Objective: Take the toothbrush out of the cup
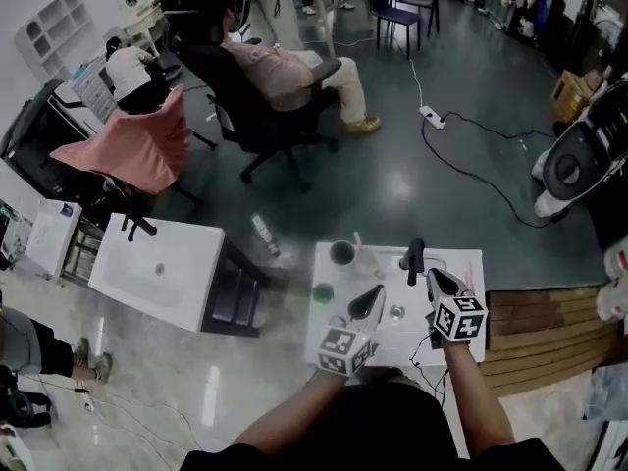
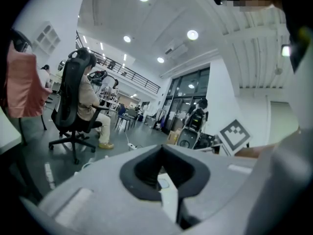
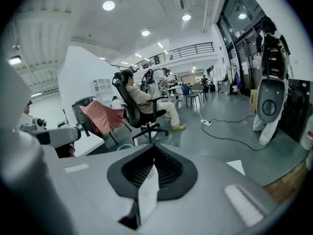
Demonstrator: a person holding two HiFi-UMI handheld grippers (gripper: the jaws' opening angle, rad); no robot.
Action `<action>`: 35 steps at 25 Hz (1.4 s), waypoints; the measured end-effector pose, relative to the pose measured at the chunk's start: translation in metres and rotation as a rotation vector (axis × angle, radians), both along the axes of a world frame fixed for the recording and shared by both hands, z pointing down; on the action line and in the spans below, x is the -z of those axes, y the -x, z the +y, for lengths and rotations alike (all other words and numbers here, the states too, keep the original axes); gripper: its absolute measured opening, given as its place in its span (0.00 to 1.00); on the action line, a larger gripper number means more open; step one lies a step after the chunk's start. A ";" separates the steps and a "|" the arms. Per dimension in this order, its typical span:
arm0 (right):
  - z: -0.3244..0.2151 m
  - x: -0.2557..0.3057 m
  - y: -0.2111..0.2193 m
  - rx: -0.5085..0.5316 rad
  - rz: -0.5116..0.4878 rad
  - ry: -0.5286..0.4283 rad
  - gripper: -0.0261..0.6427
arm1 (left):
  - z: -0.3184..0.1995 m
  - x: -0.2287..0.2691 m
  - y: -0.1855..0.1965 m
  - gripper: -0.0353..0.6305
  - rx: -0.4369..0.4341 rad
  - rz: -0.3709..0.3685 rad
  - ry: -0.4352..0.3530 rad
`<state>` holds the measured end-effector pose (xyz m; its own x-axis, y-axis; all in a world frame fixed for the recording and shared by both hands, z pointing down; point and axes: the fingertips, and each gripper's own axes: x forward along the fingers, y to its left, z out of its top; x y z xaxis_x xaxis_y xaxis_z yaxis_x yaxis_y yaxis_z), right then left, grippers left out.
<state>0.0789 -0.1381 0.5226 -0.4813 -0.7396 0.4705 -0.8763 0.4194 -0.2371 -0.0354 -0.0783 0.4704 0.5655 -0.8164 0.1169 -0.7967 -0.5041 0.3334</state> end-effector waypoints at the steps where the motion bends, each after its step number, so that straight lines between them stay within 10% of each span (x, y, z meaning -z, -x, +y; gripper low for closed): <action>1: 0.001 0.002 0.015 0.014 0.001 -0.003 0.04 | 0.000 0.003 0.014 0.06 0.010 0.002 -0.001; 17: -0.029 -0.046 0.169 0.129 0.089 0.010 0.09 | 0.004 -0.010 0.179 0.06 0.172 -0.002 -0.001; 35: -0.117 -0.150 0.205 0.219 0.153 0.123 0.18 | -0.018 -0.053 0.190 0.06 0.243 -0.008 0.093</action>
